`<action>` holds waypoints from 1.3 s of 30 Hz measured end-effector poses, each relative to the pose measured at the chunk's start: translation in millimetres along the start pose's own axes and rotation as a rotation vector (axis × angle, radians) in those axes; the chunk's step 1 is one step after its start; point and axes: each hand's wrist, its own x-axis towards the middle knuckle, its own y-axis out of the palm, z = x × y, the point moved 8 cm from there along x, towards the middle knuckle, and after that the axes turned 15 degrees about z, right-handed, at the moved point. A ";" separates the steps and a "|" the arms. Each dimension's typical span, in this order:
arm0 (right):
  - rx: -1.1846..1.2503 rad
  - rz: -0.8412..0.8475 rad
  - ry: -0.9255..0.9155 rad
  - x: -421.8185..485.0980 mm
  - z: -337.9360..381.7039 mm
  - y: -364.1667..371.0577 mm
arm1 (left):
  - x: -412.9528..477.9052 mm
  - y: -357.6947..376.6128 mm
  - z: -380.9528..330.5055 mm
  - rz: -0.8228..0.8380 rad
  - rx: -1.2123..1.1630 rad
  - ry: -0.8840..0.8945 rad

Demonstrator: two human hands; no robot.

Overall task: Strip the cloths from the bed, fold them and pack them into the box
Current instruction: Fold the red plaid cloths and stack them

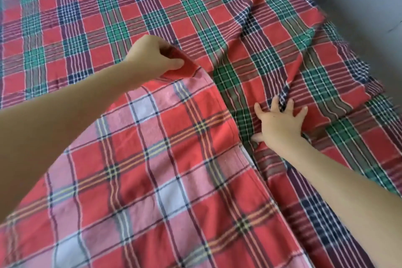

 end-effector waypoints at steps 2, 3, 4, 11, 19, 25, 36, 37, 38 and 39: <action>0.019 -0.015 -0.004 -5.4 -0.6 -4.2 | -42.1 0.0 -15.8 0.051 0.047 0.029; 0.018 -0.051 -0.016 -27.0 -5.4 1.3 | -77.8 6.1 -28.8 0.096 0.089 0.046; -0.003 -0.113 -0.034 -25.0 -3.4 -4.6 | -87.5 11.4 -31.7 0.134 0.089 0.043; 0.110 -0.586 -0.310 -194.3 -45.1 99.7 | -233.3 94.8 -102.4 0.441 0.438 0.093; 0.508 -0.560 -0.305 -331.4 -157.1 288.2 | -377.4 206.5 -212.7 0.907 0.163 0.026; 0.824 -0.396 0.027 -375.4 -229.6 412.8 | -461.0 312.7 -263.1 1.021 0.188 0.164; 0.973 -0.435 0.163 -361.8 -219.4 471.9 | -484.1 412.9 -200.8 0.782 0.022 -0.057; 0.973 -0.418 0.182 -359.6 -218.3 473.9 | -484.8 416.1 -199.9 0.779 0.000 -0.071; 0.981 -0.397 0.194 -354.7 -218.9 473.3 | -481.8 415.7 -200.3 0.768 -0.003 -0.072; 1.005 -0.378 0.202 -352.0 -219.9 475.4 | -480.5 416.9 -202.3 0.762 0.021 -0.068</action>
